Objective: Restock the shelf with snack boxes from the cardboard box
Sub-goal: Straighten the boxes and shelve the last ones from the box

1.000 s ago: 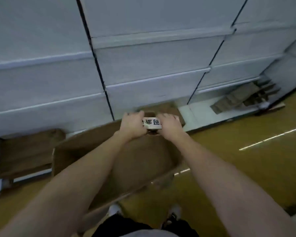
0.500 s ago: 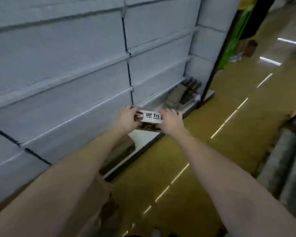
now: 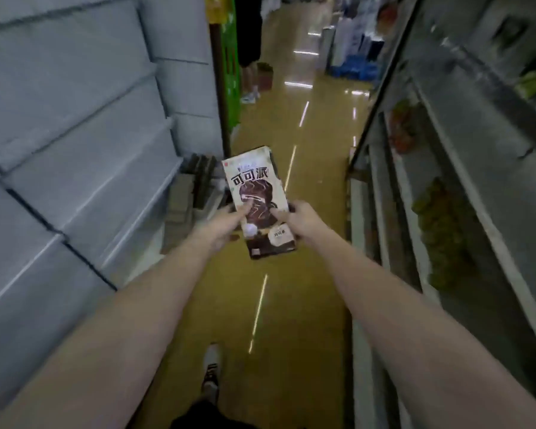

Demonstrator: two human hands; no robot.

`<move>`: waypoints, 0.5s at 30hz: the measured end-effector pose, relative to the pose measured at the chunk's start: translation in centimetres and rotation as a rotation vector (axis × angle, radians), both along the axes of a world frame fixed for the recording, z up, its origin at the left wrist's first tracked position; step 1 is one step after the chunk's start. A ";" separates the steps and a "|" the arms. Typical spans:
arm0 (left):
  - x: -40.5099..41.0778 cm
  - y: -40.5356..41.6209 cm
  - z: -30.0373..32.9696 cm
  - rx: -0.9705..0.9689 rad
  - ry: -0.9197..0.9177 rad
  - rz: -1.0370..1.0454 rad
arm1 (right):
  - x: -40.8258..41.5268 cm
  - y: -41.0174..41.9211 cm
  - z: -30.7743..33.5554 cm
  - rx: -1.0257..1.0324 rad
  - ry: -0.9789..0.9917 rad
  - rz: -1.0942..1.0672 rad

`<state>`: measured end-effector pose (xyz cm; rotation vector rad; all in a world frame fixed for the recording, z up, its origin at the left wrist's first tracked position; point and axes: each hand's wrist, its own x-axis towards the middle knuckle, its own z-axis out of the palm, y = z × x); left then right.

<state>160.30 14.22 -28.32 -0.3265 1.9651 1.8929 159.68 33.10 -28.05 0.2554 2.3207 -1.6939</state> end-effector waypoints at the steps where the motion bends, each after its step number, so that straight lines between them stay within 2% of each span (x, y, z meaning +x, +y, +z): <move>1: -1.9 1.5 0.4 0.051 -0.014 -0.036 | -1.0 1.2 0.4 -0.055 -0.016 -0.054; 4: -9.0 5.2 1.3 0.082 0.048 -0.125 | -4.0 4.5 1.5 -0.096 -0.022 -0.195; 7: -15.3 9.0 3.0 0.064 0.069 -0.311 | -7.1 7.3 3.1 -0.063 -0.010 -0.345; 15: -27.2 19.1 8.5 0.124 0.235 -0.599 | -14.6 12.6 8.4 -0.117 0.232 -0.804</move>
